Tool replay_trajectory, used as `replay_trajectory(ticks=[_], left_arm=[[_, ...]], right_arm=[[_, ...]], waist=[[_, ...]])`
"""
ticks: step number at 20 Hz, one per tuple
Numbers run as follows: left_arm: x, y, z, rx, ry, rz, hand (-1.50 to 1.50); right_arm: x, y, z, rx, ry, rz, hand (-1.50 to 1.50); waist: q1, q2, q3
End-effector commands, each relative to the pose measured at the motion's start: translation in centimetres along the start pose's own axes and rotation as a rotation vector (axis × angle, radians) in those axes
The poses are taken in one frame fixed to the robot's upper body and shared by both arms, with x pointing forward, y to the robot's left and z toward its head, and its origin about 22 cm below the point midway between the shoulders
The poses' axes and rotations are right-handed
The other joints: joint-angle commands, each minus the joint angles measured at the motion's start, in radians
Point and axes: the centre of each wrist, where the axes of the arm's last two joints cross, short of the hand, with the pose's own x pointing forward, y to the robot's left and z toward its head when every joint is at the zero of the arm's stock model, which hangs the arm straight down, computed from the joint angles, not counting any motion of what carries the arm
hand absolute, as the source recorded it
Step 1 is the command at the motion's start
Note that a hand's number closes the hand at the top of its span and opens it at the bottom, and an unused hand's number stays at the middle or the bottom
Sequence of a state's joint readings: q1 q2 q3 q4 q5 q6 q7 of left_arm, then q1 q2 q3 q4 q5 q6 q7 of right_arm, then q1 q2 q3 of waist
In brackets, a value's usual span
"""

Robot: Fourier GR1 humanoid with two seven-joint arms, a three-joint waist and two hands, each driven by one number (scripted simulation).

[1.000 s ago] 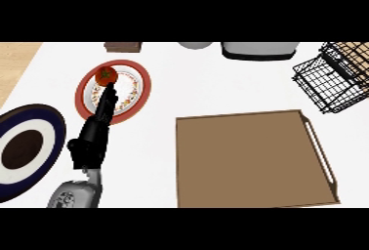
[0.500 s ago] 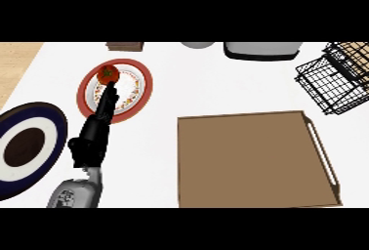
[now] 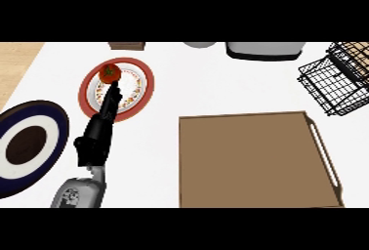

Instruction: Pick the cupcake from the tray and place it in the tiered basket

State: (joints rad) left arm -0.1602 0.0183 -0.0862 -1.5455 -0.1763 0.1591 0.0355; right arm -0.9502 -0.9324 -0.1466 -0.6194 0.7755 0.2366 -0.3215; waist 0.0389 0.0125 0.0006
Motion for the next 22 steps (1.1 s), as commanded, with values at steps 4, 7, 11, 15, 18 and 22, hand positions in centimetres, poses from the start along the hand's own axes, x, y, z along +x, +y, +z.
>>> replay_trajectory(ticks=[4,7,11,15,18,22], left_arm=[[0.9,0.5,-0.2,-0.014,-0.002,-0.007,0.00],[1.5,-0.8,-1.3,0.003,-0.010,0.006,0.00],[1.1,0.0,-0.9,0.004,-0.008,0.019,0.00],[0.9,0.4,-0.5,-0.005,-0.010,0.016,0.00],[0.3,-0.3,-0.1,-0.005,-0.002,0.028,0.00],[0.2,0.4,0.0,0.018,-0.007,0.009,0.00]], right_arm=[[-1.6,1.4,-0.8,0.066,0.090,-0.276,-1.50],[-2.2,2.0,-0.6,0.079,0.064,-0.365,-1.50],[-3.7,1.4,0.2,-0.032,0.077,-0.542,-1.50],[-6.1,-2.2,2.4,-0.141,0.216,-0.642,-1.50],[-8.4,-2.2,4.6,-0.188,0.303,-0.673,-1.50],[-11.7,-4.6,8.7,-0.209,0.387,-0.804,-1.50]], waist=[[0.010,0.003,0.001],[-0.003,0.003,0.001],[-0.004,0.004,0.002],[-0.001,0.004,0.002],[0.003,0.010,0.003],[0.000,0.014,0.006]])
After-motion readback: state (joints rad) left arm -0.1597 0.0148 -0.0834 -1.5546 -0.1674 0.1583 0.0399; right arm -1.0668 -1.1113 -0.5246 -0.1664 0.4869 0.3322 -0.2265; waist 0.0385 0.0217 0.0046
